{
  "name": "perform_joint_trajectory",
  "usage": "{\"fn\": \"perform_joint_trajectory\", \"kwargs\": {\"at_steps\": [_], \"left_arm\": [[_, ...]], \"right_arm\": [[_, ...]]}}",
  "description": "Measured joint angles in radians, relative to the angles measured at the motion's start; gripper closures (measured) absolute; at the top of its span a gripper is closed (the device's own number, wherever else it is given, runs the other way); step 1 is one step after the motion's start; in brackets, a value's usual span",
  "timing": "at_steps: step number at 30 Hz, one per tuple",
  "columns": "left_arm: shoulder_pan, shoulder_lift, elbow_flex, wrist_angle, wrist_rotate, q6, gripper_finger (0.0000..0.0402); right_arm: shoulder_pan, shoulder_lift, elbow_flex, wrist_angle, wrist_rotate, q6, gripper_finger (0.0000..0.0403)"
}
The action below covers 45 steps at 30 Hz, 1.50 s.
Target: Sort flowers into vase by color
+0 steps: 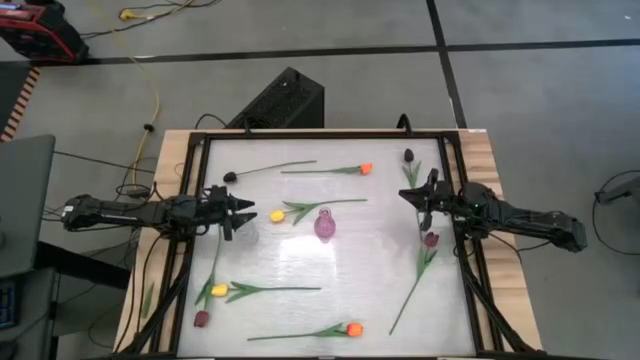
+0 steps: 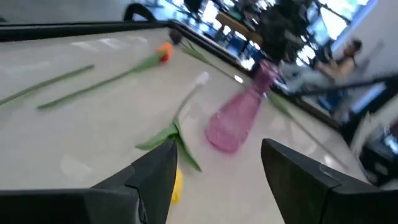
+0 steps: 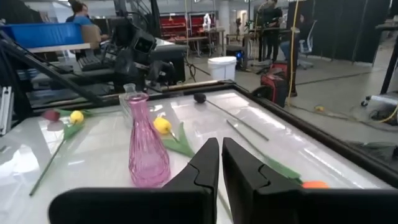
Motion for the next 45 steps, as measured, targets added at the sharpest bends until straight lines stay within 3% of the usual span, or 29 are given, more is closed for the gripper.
{"fn": "perform_joint_trajectory", "kwargs": {"at_steps": [6,9,13,16,19,23,25,30,38,45], "left_arm": [[0.000,0.000,0.000,0.015,-0.214,-0.015,0.0180],[0.000,0.000,0.000,0.050,-0.245,0.016,0.0180],[0.000,0.000,0.000,0.238,-0.248,0.167,0.0180],[0.000,0.000,0.000,0.402,-0.142,0.300,0.0180],[0.000,0.000,0.000,0.493,0.070,0.410,0.0180],[0.000,0.000,0.000,0.589,0.322,0.427,0.0180],[-0.001,0.003,0.000,0.597,0.390,0.459,0.0180],[0.000,0.035,0.004,0.593,0.266,0.498,0.0180],[0.000,0.205,0.162,0.350,0.187,0.527,0.0180],[0.000,0.353,0.210,0.339,-0.106,0.516,0.0180]], "right_arm": [[0.000,0.000,0.000,0.007,-0.002,0.090,0.0353],[0.000,0.000,0.001,0.006,-0.002,0.204,0.0353],[0.006,0.012,0.023,0.006,-0.015,0.238,0.0353],[0.025,0.036,0.048,0.003,-0.028,0.243,0.0353],[0.045,0.080,0.079,0.007,-0.028,0.249,0.0353],[0.063,0.163,0.125,0.004,-0.009,0.248,0.0353],[0.066,0.210,0.152,0.004,-0.006,0.248,0.0353],[0.066,0.349,0.251,-0.028,-0.005,0.248,0.0353],[0.065,0.586,0.495,-0.295,0.015,0.272,0.0353],[0.019,0.779,0.697,-0.593,0.136,0.355,0.0353]]}}
